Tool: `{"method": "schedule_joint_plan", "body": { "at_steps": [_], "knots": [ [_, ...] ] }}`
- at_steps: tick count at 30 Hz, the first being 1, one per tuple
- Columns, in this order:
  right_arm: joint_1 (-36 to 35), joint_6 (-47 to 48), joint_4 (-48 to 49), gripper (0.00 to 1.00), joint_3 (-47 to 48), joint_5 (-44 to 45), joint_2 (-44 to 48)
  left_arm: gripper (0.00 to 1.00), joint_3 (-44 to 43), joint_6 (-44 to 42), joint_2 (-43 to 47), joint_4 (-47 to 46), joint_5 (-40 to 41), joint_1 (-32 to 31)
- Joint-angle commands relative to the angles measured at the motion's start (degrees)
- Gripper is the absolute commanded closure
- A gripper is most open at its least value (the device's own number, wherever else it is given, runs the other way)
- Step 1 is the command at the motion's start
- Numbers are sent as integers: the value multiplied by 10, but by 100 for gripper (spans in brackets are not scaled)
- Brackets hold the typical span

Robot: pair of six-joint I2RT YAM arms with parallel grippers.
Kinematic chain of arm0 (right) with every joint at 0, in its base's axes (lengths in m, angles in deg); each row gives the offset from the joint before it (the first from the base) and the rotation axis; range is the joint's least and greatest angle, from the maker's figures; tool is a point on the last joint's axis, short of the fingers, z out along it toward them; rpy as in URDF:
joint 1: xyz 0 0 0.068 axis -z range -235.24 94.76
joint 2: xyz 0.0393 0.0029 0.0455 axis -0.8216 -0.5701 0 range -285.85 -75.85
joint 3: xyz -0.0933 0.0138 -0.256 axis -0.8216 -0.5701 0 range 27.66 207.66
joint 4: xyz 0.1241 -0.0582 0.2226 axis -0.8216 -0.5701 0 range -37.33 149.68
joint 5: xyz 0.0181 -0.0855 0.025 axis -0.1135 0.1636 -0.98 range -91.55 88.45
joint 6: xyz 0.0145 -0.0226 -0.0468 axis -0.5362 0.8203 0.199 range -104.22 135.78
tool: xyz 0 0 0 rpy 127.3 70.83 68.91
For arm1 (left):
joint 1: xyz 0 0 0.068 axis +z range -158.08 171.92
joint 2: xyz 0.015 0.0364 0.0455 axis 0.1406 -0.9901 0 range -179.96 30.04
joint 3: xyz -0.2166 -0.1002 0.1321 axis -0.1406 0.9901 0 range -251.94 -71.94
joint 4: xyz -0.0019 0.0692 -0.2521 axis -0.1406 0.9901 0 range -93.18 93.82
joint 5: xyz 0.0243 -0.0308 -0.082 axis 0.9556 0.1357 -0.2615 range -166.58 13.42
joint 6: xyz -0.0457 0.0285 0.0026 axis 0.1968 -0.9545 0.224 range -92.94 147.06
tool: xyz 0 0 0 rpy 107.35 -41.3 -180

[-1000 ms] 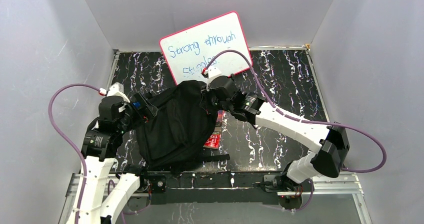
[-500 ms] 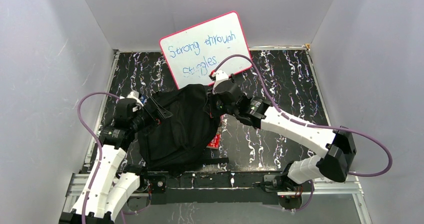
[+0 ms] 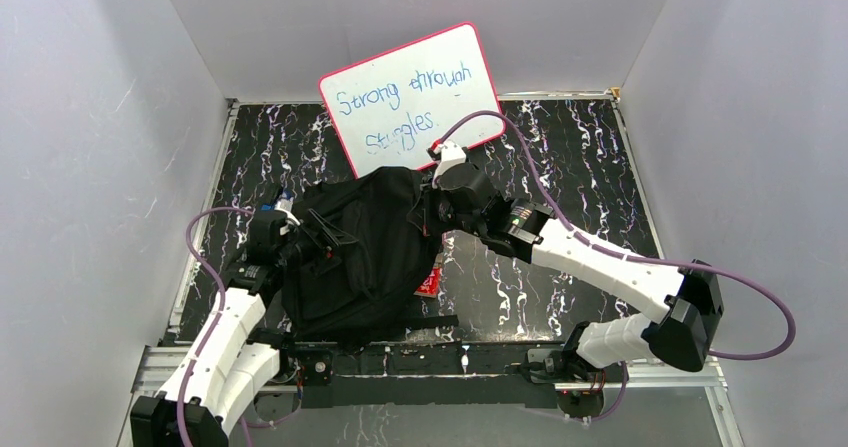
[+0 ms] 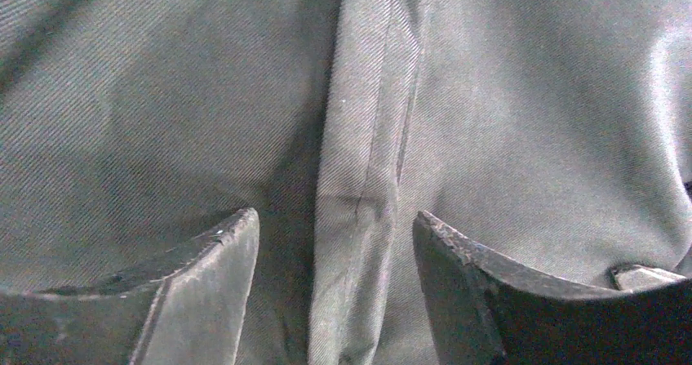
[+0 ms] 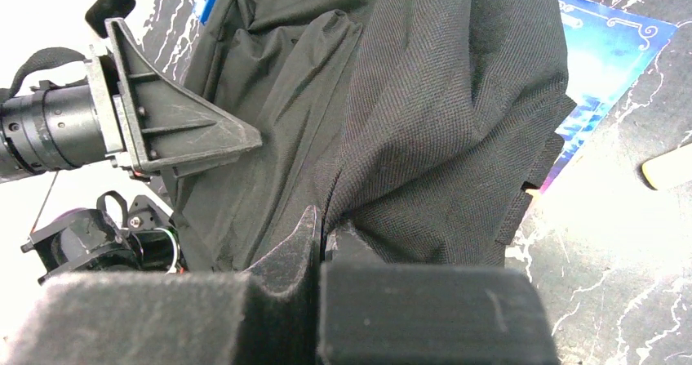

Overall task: Pack the student bag
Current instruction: Place the student bag at the center of the board.

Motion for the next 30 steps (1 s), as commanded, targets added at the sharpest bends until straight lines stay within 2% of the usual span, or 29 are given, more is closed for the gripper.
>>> {"method": "schedule_joint_plan", "body": {
  "at_steps": [1,6,10,14,25,30],
  "knots": [
    [0,-15,68,100,1,5,32,37,10,28,-8,-86,-44,2],
    [1,-20,72,100,-7,2,37,54,26,42,-25,-146,-74,2],
    [0,-11,74,100,-21,3,47,81,28,40,-30,-182,-92,2],
    [0,1,77,100,-47,19,69,99,19,22,-32,-215,-108,2],
    [0,-1,96,91,-184,37,161,100,-51,-43,-20,-225,-98,2],
    [1,-4,91,82,-225,51,183,100,-69,-70,-15,-229,-93,2]
  ]
}}
